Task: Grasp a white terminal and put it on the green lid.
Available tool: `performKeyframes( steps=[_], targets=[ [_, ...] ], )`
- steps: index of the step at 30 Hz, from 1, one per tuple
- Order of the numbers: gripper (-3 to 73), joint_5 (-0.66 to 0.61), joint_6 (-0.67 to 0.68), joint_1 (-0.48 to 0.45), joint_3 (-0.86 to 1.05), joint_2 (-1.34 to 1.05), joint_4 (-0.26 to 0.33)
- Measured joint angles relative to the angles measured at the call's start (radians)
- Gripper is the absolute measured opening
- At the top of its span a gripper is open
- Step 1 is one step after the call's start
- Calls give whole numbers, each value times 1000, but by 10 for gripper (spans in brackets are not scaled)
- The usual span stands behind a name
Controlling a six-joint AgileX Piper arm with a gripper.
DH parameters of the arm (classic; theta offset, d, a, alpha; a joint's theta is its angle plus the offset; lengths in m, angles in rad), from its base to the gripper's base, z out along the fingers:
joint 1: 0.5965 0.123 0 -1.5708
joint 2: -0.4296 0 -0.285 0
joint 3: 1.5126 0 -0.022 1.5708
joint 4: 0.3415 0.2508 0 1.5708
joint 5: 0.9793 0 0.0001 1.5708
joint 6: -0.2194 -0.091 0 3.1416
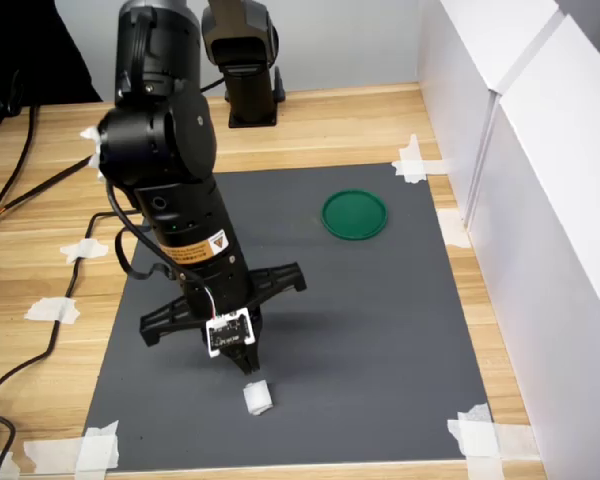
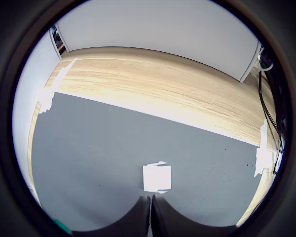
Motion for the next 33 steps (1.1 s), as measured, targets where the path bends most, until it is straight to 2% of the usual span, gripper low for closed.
performKeyframes(
  steps=[3, 6, 15, 19, 23, 33],
  targets=[
    [-3, -3, -1, -1, 0, -6, 10],
    [47, -5, -1, -1, 0, -6, 15],
    [344, 36, 8, -1, 0, -1, 18],
    [439, 41, 29, -1, 0, 12, 18],
    [471, 69, 33, -1, 0, 27, 18],
    [474, 98, 35, -1, 0, 75, 18]
  ],
)
